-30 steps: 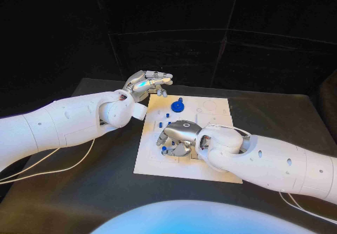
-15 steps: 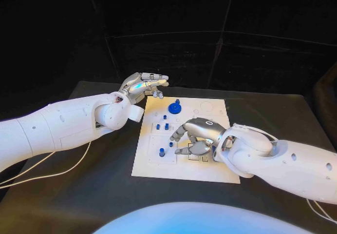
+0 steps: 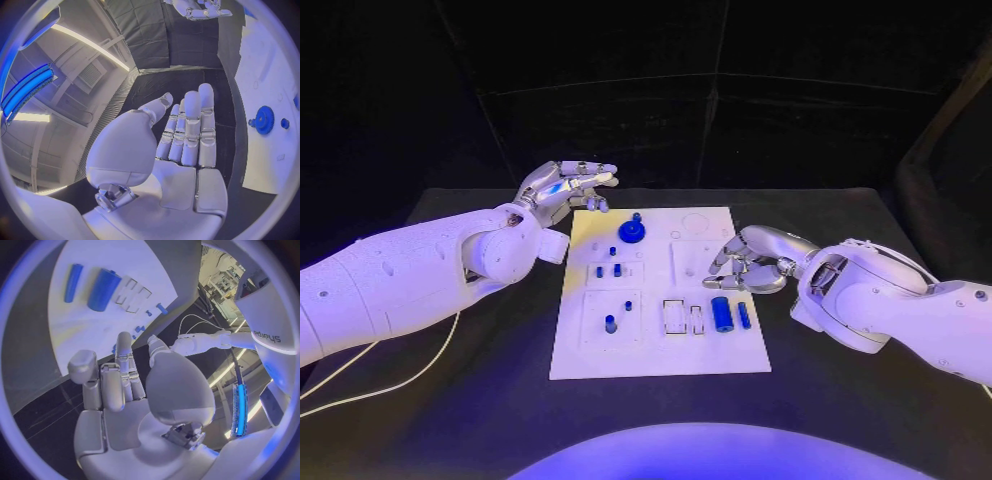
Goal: Assemble the parts on the task board
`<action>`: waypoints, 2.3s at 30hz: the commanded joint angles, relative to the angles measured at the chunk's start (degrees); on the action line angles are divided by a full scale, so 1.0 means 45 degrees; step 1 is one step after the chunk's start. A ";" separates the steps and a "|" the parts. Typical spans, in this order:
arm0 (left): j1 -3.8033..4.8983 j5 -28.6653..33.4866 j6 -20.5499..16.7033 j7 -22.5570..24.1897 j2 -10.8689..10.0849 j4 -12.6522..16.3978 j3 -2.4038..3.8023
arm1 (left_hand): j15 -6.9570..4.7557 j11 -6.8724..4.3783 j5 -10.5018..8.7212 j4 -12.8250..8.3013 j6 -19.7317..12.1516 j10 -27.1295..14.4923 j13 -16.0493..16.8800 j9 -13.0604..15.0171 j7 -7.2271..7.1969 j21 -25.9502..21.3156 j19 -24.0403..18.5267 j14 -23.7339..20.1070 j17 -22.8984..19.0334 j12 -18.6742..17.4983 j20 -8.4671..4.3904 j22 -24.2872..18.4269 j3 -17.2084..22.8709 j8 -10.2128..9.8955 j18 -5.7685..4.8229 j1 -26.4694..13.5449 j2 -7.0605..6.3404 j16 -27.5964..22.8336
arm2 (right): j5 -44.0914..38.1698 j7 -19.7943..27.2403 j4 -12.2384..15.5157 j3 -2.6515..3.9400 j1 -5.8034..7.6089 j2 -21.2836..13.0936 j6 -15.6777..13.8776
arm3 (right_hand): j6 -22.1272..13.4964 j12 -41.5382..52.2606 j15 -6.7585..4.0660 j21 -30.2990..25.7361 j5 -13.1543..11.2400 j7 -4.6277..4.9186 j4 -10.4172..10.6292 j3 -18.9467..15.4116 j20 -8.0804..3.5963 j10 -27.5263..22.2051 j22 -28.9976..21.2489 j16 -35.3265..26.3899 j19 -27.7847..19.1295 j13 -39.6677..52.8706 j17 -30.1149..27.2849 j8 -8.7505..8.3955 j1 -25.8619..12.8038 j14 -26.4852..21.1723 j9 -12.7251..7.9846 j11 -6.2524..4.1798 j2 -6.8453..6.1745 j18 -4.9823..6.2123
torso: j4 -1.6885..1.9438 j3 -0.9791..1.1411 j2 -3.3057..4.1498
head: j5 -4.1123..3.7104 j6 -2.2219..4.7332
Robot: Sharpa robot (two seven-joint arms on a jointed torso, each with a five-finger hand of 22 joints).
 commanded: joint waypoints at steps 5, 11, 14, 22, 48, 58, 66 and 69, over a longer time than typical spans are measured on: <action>0.0019 0.0034 0.0160 0.0027 -0.0048 0.0055 0.0007 | 0.0024 0.0021 -0.0008 0.0011 -0.0066 -0.0064 -0.0005 -0.0004 -0.0010 -0.0035 0.0028 -0.0081 -0.0018 -0.0042 0.0099 -0.0013 -0.0068 -0.0042 0.0166 0.0012 0.0070 -0.0063 | -0.0820 -0.2590 0.0109 -0.0015 -0.0109 -0.0426 0.0786 | -0.0508 0.2643 -0.0071 0.0262 -0.0163 0.0028 0.0472 -0.1020 0.0030 -0.0015 0.0419 0.0470 0.0143 0.3320 0.0787 0.0614 0.0509 0.0806 0.0421 0.0023 0.0200 -0.0215 | -0.0012 -0.0008 -0.0038 | -0.0274 0.0064; 0.0018 0.0034 0.0179 0.0022 -0.0054 0.0068 0.0003 | 0.0024 0.0021 -0.0008 0.0011 -0.0066 -0.0064 -0.0005 -0.0004 -0.0010 -0.0035 0.0028 -0.0081 -0.0018 -0.0042 0.0099 -0.0013 -0.0068 -0.0042 0.0166 0.0012 0.0070 -0.0063 | -0.1388 -0.3287 0.0247 -0.0023 -0.0392 -0.0411 0.1058 | -0.0796 0.4992 -0.0065 0.0303 0.0266 0.0036 0.0474 -0.1605 0.0054 0.0731 0.0475 0.0845 0.0131 0.6055 0.1514 0.1004 0.0680 0.0908 0.0687 0.0032 0.0424 -0.0221 | -0.0015 -0.0005 -0.0020 | -0.0303 0.0075; 0.0018 0.0034 0.0187 0.0021 -0.0058 0.0069 0.0000 | 0.0024 0.0021 -0.0008 0.0011 -0.0066 -0.0064 -0.0005 -0.0004 -0.0010 -0.0035 0.0028 -0.0081 -0.0018 -0.0042 0.0099 -0.0013 -0.0068 -0.0042 0.0166 0.0012 0.0070 -0.0063 | -0.1507 -0.3509 0.0232 -0.0025 -0.0488 -0.0328 0.1197 | -0.0917 0.6062 -0.0051 0.0349 0.0241 0.0038 0.0483 -0.1892 0.0063 0.1128 0.0555 0.0988 0.0165 0.7268 0.1804 0.1177 0.0667 0.0950 0.0800 0.0038 0.0524 -0.0232 | -0.0007 -0.0013 -0.0023 | -0.0353 0.0079; 0.0017 0.0034 0.0189 0.0016 -0.0082 0.0076 -0.0007 | 0.0024 0.0021 -0.0008 0.0011 -0.0066 -0.0064 -0.0005 -0.0004 -0.0010 -0.0035 0.0028 -0.0081 -0.0018 -0.0042 0.0099 -0.0013 -0.0068 -0.0042 0.0166 0.0012 0.0070 -0.0063 | -0.1617 -0.3815 0.0152 -0.0029 -0.0681 -0.0014 0.1646 | -0.1095 0.6451 -0.0028 0.0380 0.0053 0.0062 0.0503 -0.2306 0.0087 0.1159 0.0612 0.1081 0.0183 0.7788 0.1994 0.1364 0.0505 0.0972 0.0926 0.0065 0.0545 -0.0242 | -0.0029 -0.0018 -0.0006 | -0.0340 0.0071; 0.0017 0.0034 0.0235 -0.0008 -0.0107 0.0096 -0.0013 | 0.0027 0.0022 -0.0008 0.0021 -0.0052 -0.0075 -0.0003 0.0002 -0.0015 -0.0049 0.0028 -0.0091 -0.0022 -0.0037 0.0103 -0.0024 -0.0084 -0.0029 0.0165 0.0006 0.0080 -0.0062 | -0.2187 -0.4135 -0.0685 -0.0032 -0.1288 0.1160 0.2134 | -0.1211 0.6464 -0.0014 0.0385 0.0342 0.0055 0.0482 -0.2502 0.0110 0.1029 0.0635 0.1089 0.0172 0.7939 0.2015 0.1650 0.0549 0.0963 0.1096 0.0070 0.0840 -0.0243 | -0.0020 -0.0020 -0.0013 | -0.0311 0.0009; 0.0017 0.0034 0.0257 -0.0022 -0.0131 0.0112 -0.0013 | 0.0027 0.0022 -0.0008 0.0021 -0.0052 -0.0075 -0.0003 0.0002 -0.0015 -0.0049 0.0028 -0.0091 -0.0022 -0.0037 0.0103 -0.0024 -0.0084 -0.0029 0.0165 0.0006 0.0080 -0.0062 | -0.2198 -0.4288 -0.0634 -0.0030 -0.1359 0.1186 0.1465 | -0.0822 0.6600 -0.0140 0.0374 0.1943 -0.0139 0.0422 -0.2519 0.0019 0.1112 0.0621 0.1079 0.0158 0.8228 0.2011 0.2211 0.1048 0.0957 0.1458 -0.0096 0.1301 -0.0231 | -0.0031 -0.0025 -0.0026 | -0.0316 0.0009; 0.0017 0.0034 0.0271 -0.0032 -0.0162 0.0121 -0.0014 | 0.0029 0.0022 -0.0008 0.0024 -0.0052 -0.0086 -0.0002 0.0003 -0.0015 -0.0060 0.0029 -0.0097 -0.0025 -0.0034 0.0106 -0.0032 -0.0096 -0.0025 0.0166 0.0006 0.0084 -0.0059 | -0.1594 -0.3862 0.0017 -0.0023 -0.1369 0.0790 -0.0568 | -0.0669 0.6721 -0.0266 0.0401 0.3141 -0.0274 0.0393 -0.2451 -0.0112 0.1266 0.0678 0.1101 0.0210 0.8449 0.2077 0.2435 0.1540 0.0970 0.1761 -0.0231 0.1483 -0.0246 | -0.0038 -0.0017 -0.0025 | -0.0290 0.0028; 0.0017 0.0034 0.0280 -0.0032 -0.0146 0.0117 -0.0014 | 0.0029 0.0022 -0.0008 0.0024 -0.0052 -0.0086 -0.0002 0.0003 -0.0015 -0.0060 0.0029 -0.0097 -0.0025 -0.0034 0.0106 -0.0032 -0.0096 -0.0025 0.0166 0.0006 0.0084 -0.0059 | -0.0779 -0.3554 0.0338 -0.0019 -0.1365 0.0675 -0.1187 | -0.0669 0.6736 -0.0269 0.0409 0.3357 -0.0272 0.0493 -0.2640 -0.0124 0.1305 0.0698 0.1120 0.0227 0.8504 0.2125 0.2456 0.1340 0.0981 0.1847 -0.0231 0.1359 -0.0253 | -0.0011 -0.0030 -0.0027 | -0.0319 0.0037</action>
